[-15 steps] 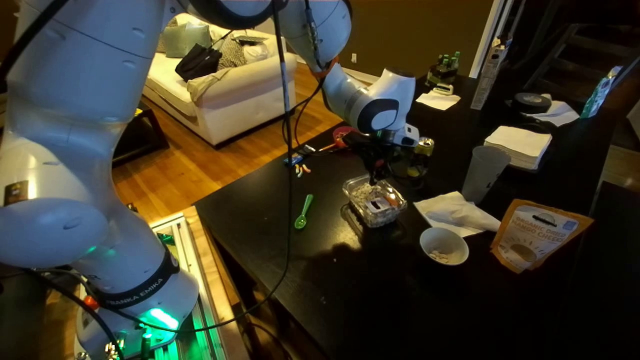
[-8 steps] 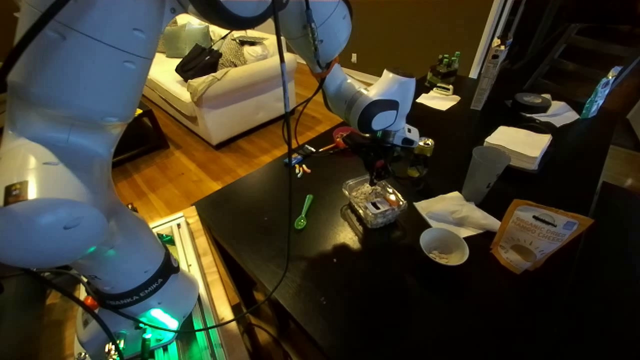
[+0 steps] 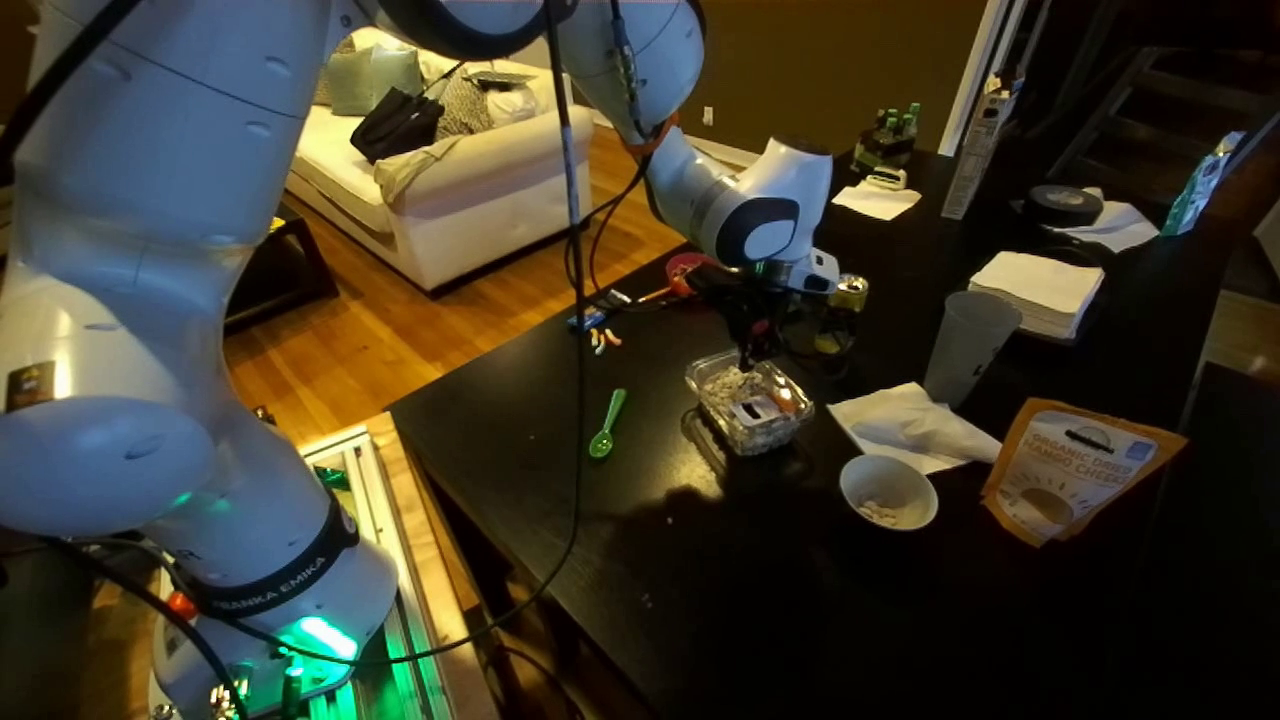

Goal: Move the lunchbox to the right

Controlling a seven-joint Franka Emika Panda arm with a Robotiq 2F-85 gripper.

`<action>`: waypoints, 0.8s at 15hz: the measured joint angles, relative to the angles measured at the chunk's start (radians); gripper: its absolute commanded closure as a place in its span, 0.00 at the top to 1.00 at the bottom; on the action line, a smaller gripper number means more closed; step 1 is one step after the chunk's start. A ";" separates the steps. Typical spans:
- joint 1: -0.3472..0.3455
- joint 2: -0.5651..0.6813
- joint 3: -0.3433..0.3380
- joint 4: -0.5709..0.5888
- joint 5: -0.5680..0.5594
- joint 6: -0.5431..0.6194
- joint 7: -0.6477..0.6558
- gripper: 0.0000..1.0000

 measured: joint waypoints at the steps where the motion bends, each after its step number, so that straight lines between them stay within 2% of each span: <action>1: 0.000 0.002 -0.001 0.002 0.000 -0.003 0.001 0.00; 12: -0.006 -0.007 -0.004 0.011 0.000 -0.038 0.000 0.00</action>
